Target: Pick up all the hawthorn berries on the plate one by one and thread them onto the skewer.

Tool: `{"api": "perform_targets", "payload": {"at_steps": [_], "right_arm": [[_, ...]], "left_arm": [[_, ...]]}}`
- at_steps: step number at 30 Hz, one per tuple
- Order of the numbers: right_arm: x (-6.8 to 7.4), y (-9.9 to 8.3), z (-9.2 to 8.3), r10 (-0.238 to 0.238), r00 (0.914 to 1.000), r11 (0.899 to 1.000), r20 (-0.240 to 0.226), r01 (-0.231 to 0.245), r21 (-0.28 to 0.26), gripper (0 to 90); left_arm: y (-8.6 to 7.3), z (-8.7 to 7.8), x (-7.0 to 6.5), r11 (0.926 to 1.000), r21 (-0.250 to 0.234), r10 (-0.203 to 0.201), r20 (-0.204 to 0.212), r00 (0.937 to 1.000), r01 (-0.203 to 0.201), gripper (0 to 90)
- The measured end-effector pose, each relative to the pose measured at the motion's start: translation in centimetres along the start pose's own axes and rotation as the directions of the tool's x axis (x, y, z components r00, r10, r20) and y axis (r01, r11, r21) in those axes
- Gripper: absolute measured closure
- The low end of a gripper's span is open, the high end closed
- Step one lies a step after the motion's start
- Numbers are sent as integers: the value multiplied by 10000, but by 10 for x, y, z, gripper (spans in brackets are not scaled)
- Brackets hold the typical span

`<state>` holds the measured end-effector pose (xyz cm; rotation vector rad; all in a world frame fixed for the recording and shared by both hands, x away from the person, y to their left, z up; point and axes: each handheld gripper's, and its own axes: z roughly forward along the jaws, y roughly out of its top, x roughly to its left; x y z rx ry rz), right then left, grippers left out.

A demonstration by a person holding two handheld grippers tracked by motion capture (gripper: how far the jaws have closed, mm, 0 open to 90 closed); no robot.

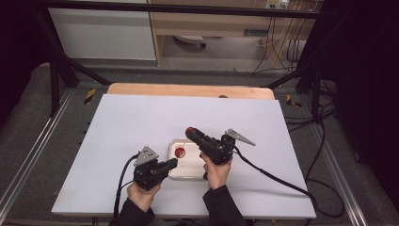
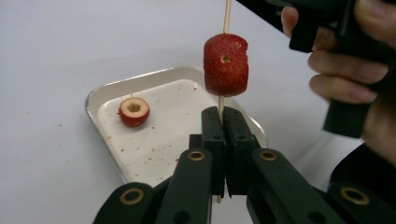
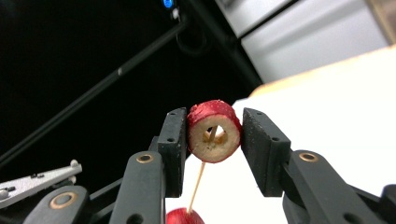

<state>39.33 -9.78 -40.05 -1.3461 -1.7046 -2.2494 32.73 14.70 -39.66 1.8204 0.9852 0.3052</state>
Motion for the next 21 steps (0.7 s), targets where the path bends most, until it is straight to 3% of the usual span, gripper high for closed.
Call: {"api": "perform_targets", "payload": {"at_steps": [3, 5, 9, 17, 21], "right_arm": [[-3, 6, -2, 153, 9999, 9975, 36, -155, 686, 620], [-4, 7, -4, 294, 9996, 9963, 43, -296, 806, 623], [-6, 6, -7, 360, 9993, 9977, 39, -361, 577, 625], [-4, -2, -5, 407, 9990, 9982, -196, -415, -440, 627], [-4, 0, -5, 417, 9988, 9981, -259, -428, -448, 628]], "left_arm": [[-1, 0, -2, 9991, 111, 423, -221, 9989, -420, 884], [-1, 2, -5, 9983, 141, 560, -211, 9982, -557, 885], [-1, 2, -10, 9975, 16, 711, -326, 9969, -711, 887], [0, 1, -13, 9991, -329, 278, -202, 9994, -285, 888], [-3, 1, -18, 9977, -598, 292, -345, 9990, -312, 890]]}}
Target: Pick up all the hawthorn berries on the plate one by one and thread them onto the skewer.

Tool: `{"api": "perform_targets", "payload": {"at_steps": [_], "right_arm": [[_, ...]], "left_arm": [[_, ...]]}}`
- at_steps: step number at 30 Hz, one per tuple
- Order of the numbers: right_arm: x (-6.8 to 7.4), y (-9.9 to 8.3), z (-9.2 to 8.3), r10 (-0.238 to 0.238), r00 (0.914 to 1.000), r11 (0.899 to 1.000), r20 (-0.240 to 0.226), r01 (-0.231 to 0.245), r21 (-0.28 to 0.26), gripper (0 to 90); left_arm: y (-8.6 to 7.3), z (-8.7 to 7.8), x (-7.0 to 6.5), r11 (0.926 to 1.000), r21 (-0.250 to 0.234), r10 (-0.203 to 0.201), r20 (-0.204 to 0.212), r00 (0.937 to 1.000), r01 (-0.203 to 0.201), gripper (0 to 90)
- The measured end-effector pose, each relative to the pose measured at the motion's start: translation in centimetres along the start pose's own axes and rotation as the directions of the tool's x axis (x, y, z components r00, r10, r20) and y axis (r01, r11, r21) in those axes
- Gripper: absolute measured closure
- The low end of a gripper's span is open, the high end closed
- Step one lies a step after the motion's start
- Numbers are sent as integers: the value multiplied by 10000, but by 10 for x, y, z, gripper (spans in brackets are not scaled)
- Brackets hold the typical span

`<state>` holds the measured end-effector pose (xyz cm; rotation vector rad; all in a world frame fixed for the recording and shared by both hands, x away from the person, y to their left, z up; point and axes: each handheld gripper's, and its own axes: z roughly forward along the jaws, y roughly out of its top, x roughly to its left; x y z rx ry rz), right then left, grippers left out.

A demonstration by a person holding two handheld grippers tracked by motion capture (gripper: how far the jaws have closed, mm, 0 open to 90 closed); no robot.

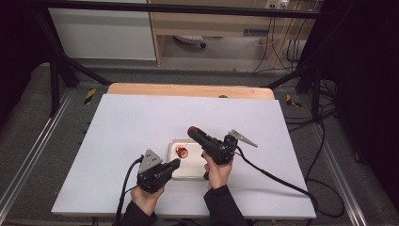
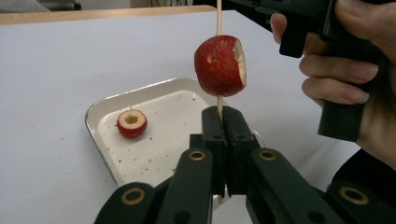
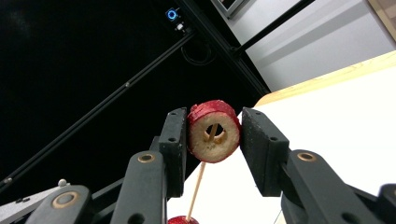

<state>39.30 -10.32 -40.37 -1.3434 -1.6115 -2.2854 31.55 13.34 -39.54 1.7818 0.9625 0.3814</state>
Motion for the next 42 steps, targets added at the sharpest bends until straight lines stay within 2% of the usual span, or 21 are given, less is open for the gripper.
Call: {"api": "perform_targets", "payload": {"at_steps": [7, 11, 14, 18, 23, 29, 31, 33, 35, 38, 42], "right_arm": [[1, -1, 0, -10, 9999, 9997, 130, 13, -231, 628], [-1, 0, 0, 12, 9998, 9992, 175, -5, -399, 628], [0, 3, 0, 43, 9999, 9989, 124, -38, -468, 628], [1, 0, -1, -81, 9999, 9984, 149, 89, -558, 628], [2, -4, 0, -35, 10000, 9977, 70, 40, -678, 628], [4, -4, -2, -69, 10000, 9984, -31, 67, -564, 628], [3, -6, -1, -52, 10000, 10000, -59, 52, -50, 628], [3, -10, -1, -38, 10000, 10000, -63, 38, -8, 629], [3, -13, -1, -36, 9999, 10000, -104, 36, 41, 629], [3, -19, 0, -48, 9999, 9991, -146, 54, 412, 629], [4, -22, -1, -319, 9994, 9986, -122, 324, 417, 625]], "left_arm": [[0, -1, 1, 10000, -48, -68, -16, 10000, 68, 889], [-3, -1, 2, 9999, 119, -118, 69, 9999, 118, 890], [-3, -1, 2, 9997, -3, -254, 132, 9996, 255, 889], [-3, 0, 0, 9985, -190, -510, 157, 9986, 513, 889], [-6, 3, -5, 9984, -219, -527, 56, 9986, 528, 888], [-6, 3, -4, 9972, -445, -600, 75, 9982, 603, 888], [-3, 1, -3, 9964, -528, -655, 45, 9978, 657, 889], [-2, 2, -3, 9956, -497, -786, 90, 9969, 789, 889], [-2, 5, -3, 9959, -507, -745, 32, 9972, 746, 889], [1, 7, -1, 9944, -475, -938, 73, 9956, 940, 888], [1, 9, 0, 9969, -410, -665, 106, 9977, 669, 887]]}}
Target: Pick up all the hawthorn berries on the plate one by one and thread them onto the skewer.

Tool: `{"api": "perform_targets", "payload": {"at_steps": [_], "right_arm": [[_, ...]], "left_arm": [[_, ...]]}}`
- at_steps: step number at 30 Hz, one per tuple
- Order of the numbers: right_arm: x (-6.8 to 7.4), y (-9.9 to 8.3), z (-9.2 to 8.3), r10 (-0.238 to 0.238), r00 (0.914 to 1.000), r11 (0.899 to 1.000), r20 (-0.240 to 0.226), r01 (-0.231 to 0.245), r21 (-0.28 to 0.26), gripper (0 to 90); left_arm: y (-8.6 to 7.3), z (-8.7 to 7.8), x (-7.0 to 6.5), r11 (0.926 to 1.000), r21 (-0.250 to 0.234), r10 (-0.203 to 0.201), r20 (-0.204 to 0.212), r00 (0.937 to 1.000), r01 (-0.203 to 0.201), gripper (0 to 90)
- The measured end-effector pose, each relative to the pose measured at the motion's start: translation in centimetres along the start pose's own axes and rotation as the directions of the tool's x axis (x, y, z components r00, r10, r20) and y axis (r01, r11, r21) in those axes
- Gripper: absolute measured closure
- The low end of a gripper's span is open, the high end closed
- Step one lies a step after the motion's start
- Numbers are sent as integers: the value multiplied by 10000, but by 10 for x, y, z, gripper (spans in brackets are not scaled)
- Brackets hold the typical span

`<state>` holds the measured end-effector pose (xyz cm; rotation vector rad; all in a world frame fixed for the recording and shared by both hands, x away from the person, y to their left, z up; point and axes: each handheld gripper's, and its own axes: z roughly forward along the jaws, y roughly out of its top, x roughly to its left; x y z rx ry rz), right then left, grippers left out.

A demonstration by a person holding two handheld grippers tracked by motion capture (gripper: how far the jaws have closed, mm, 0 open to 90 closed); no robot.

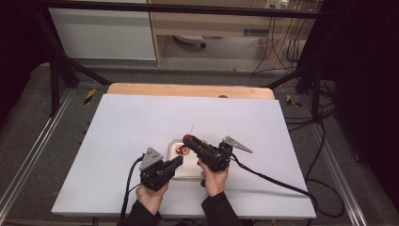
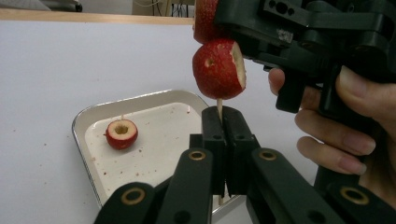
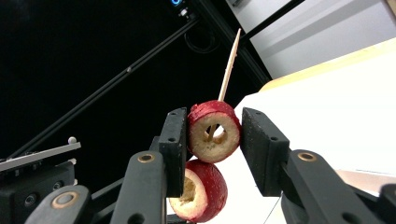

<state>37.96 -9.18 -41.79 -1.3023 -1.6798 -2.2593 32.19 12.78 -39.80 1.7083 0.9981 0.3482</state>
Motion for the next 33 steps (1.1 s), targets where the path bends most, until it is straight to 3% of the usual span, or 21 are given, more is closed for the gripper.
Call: {"api": "perform_targets", "payload": {"at_steps": [3, 5, 8, 10, 13, 18, 23, 24, 26, 31, 33], "right_arm": [[1, 1, -2, -135, 9999, 9999, -43, 135, 52, 609], [3, 4, -3, -304, 9995, 9995, 73, 304, 6, 541], [4, 9, -6, -702, 9974, 9972, 150, 698, 287, 511], [6, 14, -8, -1051, 9938, 9926, 368, 1026, 643, 451], [3, 18, -10, -1462, 9873, 9777, 618, 1347, 1610, 367], [-3, 21, -12, -2538, 9628, 9221, 928, 2119, 3239, 235], [-7, 24, -13, -3210, 9398, 8641, 1172, 2400, 4425, 171], [-8, 24, -12, -3378, 9332, 8476, 1230, 2448, 4707, 159], [-7, 27, -8, -3921, 9120, 8000, 1204, 2735, 5340, 150], [-2, 34, 9, -4363, 8928, 7361, 1119, 2827, 6150, 142], [-1, 37, 18, -4638, 8805, 7010, 977, 2973, 6483, 142]], "left_arm": [[1, -2, 5, 10000, 9, -19, 243, 9997, 19, 887], [1, -4, 9, 9999, 59, 119, 269, 9996, -121, 886], [-3, -11, 16, 9992, 137, 383, 247, 9990, -387, 885], [-6, -15, 24, 9989, 226, 394, 245, 9989, -399, 885], [-12, -21, 35, 9971, 458, 608, 187, 9980, -616, 884], [-20, -31, 50, 9911, 897, 974, 114, 9952, -980, 882], [-24, -43, 64, 9870, 1158, 1111, 111, 9937, -1117, 881], [-24, -45, 66, 9839, 1255, 1276, 55, 9918, -1272, 881], [-26, -49, 69, 9768, 1493, 1545, 39, 9880, -1534, 880], [-31, -53, 78, 9692, 1832, 1638, 193, 9863, -1645, 880], [-32, -53, 80, 9677, 1890, 1645, 287, 9860, -1669, 880]]}}
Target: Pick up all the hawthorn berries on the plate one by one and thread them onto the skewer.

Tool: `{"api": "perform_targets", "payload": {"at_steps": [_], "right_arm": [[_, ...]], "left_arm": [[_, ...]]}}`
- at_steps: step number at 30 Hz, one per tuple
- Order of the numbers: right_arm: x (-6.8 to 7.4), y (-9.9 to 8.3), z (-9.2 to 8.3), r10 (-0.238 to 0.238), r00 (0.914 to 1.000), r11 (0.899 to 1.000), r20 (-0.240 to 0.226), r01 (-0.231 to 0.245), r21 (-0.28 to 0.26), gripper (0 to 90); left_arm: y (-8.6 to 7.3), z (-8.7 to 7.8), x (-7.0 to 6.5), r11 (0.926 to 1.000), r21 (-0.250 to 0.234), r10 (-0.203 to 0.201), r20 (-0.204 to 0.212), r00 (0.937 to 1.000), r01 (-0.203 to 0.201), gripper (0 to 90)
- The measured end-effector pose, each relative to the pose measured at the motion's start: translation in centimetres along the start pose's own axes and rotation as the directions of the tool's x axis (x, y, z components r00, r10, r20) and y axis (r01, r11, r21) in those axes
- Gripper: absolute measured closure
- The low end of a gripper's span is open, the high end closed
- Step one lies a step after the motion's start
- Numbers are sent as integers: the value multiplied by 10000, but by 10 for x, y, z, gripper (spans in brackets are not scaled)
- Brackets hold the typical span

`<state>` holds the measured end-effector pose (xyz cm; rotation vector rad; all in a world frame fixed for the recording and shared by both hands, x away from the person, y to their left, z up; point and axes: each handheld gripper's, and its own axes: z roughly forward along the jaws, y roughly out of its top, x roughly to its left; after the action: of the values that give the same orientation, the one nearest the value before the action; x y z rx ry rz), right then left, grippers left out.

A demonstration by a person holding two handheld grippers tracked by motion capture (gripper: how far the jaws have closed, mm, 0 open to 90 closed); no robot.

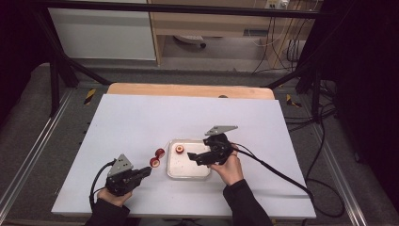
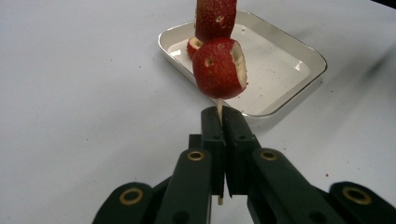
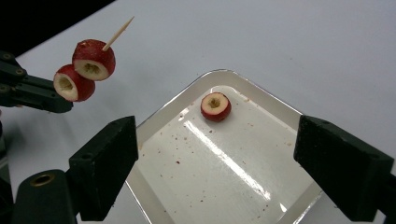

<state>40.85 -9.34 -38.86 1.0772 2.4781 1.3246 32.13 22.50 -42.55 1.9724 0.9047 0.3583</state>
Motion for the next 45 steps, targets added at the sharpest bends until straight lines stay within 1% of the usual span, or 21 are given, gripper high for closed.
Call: {"api": "perform_targets", "payload": {"at_steps": [3, 6, 8, 9, 10, 13, 15, 16, 18, 21, 22, 23, 24, 30, 32, 34, 36, 37, 40, 43, 45], "right_arm": [[1, 12, 8, -434, 9989, 9964, 174, 420, 735, 151], [2, 23, 19, -711, 9973, 9873, 166, 680, 1438, 172], [3, 28, 27, -996, 9949, 9768, 175, 944, 1924, 198], [4, 31, 31, -1041, 9944, 9728, 187, 979, 2099, 210], [4, 33, 35, -1210, 9925, 9678, 182, 1138, 2245, 221], [4, 39, 45, -1243, 9920, 9574, 235, 1137, 2653, 268], [4, 42, 52, -1374, 9900, 9494, 305, 1228, 2891, 299], [3, 44, 56, -1447, 9891, 9439, 268, 1299, 3036, 319], [4, 47, 62, -1620, 9862, 9290, 332, 1411, 3422, 345], [4, 51, 70, -1549, 9877, 9241, 209, 1374, 3565, 388], [4, 53, 73, -1678, 9856, 9186, 204, 1488, 3660, 395], [5, 55, 75, -1889, 9819, 9099, 148, 1694, 3787, 409], [5, 56, 78, -1942, 9809, 9046, 54, 1770, 3877, 416], [4, 58, 94, -2124, 9768, 8830, -277, 2040, 4227, 439], [3, 57, 99, -2196, 9745, 8717, -458, 2171, 4393, 459], [3, 56, 102, -2335, 9704, 8563, -617, 2353, 4598, 474], [2, 55, 106, -2478, 9662, 8463, -713, 2517, 4695, 486], [1, 55, 107, -2488, 9655, 8438, -772, 2551, 4720, 495], [1, 54, 110, -2403, 9660, 8441, -955, 2566, 4708, 529], [1, 53, 112, -2426, 9652, 8392, -980, 2595, 4779, 554], [1, 53, 112, -2428, 9651, 8391, -980, 2596, 4780, 576]], "left_arm": [[-2, 0, 3, 9999, 127, 45, 0, 10000, -45, 880], [-2, -1, 3, 9998, 141, 115, -50, 9999, -115, 880], [-1, -1, 4, 9996, 186, 237, -157, 9996, -234, 881], [-1, -1, 5, 9995, 206, 260, -154, 9995, -257, 881], [-1, 0, 5, 9994, 225, 261, -208, 9994, -257, 881], [-1, 0, 9, 9994, 252, 229, -287, 9993, -222, 881], [-1, 1, 9, 9990, 315, 324, -397, 9987, -312, 881], [-1, 1, 9, 9987, 348, 378, -432, 9984, -363, 881], [-1, 1, 9, 9986, 365, 396, -469, 9981, -379, 881], [-1, 2, 10, 9987, 369, 365, -436, 9984, -349, 881], [-1, 2, 10, 9987, 371, 365, -431, 9984, -349, 881], [-1, 2, 10, 9988, 365, 357, -437, 9984, -342, 881], [-1, 2, 10, 9986, 382, 380, -435, 9983, -364, 881], [-1, 2, 10, 9985, 396, 387, -425, 9983, -371, 881], [-1, 2, 10, 9985, 397, 395, -437, 9983, -378, 881], [-1, 2, 10, 9985, 402, 391, -451, 9982, -373, 881], [-1, 2, 10, 9985, 413, 391, -455, 9982, -373, 881], [-1, 2, 10, 9984, 416, 397, -459, 9982, -378, 881], [-1, 2, 10, 9984, 409, 397, -450, 9982, -379, 881], [-1, 2, 10, 9985, 402, 400, -448, 9982, -382, 881], [-1, 2, 10, 9985, 402, 395, -455, 9982, -377, 881]]}}
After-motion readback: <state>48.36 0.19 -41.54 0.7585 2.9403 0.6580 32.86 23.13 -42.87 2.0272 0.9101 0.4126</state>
